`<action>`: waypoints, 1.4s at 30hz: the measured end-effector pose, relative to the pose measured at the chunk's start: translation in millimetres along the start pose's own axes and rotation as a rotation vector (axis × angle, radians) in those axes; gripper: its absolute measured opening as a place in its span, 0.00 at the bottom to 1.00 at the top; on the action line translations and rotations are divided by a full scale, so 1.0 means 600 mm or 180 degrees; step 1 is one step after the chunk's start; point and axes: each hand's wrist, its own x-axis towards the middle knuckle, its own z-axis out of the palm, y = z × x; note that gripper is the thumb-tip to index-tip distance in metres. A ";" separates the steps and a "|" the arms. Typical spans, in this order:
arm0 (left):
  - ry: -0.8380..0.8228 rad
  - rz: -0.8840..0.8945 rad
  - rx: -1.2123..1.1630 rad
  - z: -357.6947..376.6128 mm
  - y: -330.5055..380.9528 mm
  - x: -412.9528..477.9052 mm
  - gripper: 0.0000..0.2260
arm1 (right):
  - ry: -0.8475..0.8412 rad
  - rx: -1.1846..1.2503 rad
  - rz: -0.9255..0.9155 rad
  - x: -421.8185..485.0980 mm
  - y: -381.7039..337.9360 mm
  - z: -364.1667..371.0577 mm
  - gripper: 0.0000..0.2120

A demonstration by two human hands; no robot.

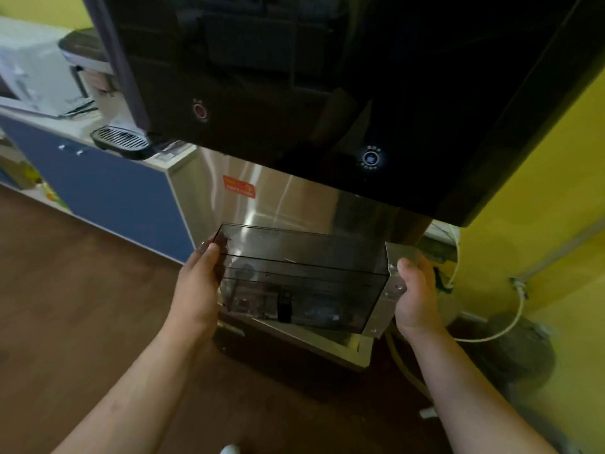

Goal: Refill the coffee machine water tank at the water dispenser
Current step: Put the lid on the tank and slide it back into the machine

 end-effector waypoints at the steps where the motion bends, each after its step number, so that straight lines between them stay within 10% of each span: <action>1: 0.0067 0.0041 -0.0021 -0.013 0.002 -0.004 0.12 | -0.0031 0.0066 0.0076 -0.005 0.003 0.008 0.13; 15: 0.0741 0.0203 -0.0256 -0.213 0.030 -0.004 0.14 | -0.0578 -0.0057 0.0629 -0.023 0.039 0.196 0.26; 31: 0.1005 0.0418 -0.0522 -0.472 0.142 0.098 0.16 | -0.1068 0.0349 0.0611 -0.027 0.054 0.541 0.13; 38: 0.1192 0.0496 -0.0560 -0.562 0.168 0.157 0.16 | -0.1155 0.0394 0.0846 0.000 0.079 0.672 0.28; 42: 0.1280 0.0518 -0.0546 -0.604 0.180 0.216 0.17 | -0.1316 0.0502 0.0892 0.032 0.100 0.743 0.16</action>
